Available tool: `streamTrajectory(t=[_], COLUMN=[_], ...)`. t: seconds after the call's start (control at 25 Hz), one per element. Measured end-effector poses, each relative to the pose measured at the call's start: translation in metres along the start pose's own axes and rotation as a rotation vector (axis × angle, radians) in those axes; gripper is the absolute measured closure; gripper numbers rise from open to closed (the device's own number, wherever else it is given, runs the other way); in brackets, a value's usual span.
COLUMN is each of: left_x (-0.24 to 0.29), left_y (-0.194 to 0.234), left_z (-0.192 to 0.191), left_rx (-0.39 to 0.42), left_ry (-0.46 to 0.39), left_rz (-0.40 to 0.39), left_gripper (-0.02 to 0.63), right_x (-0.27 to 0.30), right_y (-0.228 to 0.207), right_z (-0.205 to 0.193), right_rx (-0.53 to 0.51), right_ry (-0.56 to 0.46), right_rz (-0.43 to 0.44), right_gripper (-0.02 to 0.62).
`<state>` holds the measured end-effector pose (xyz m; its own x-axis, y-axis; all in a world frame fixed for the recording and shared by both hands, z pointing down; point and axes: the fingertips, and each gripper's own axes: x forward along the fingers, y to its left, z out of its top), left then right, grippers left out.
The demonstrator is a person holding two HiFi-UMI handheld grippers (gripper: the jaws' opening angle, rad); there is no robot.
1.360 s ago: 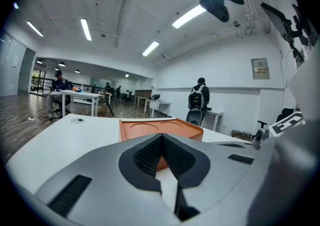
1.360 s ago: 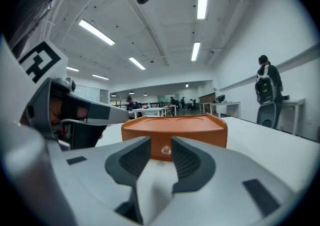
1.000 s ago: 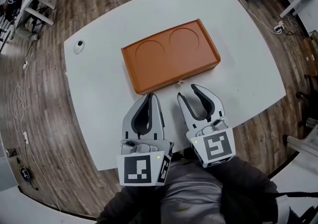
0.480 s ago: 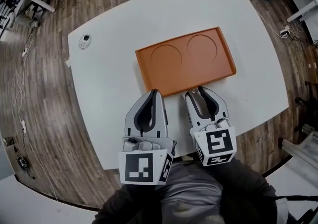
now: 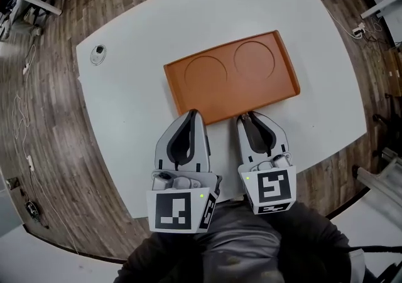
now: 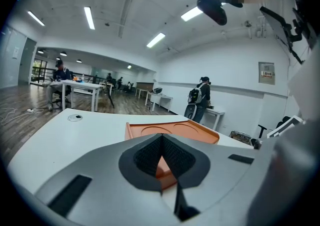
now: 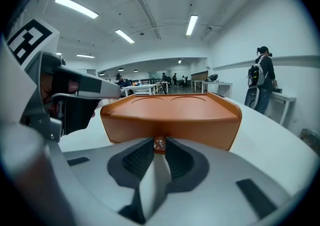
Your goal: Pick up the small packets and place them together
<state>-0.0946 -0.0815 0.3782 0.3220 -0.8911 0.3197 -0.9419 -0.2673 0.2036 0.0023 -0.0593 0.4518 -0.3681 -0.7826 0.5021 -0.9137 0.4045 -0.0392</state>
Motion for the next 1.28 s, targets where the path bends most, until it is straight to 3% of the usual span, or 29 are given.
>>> streamTrajectory(t=[1.28], left_x=[-0.035], left_y=[-0.053], left_z=[-0.011], left_rx=[0.032], left_ry=[0.001], left_rz=[-0.018], left_gripper=[0.606], right_x=[-0.056], right_y=[0.008], right_z=[-0.021], right_rx=[-0.006], right_ry=[-0.025], right_rz=[0.067], right_gripper=[0.519])
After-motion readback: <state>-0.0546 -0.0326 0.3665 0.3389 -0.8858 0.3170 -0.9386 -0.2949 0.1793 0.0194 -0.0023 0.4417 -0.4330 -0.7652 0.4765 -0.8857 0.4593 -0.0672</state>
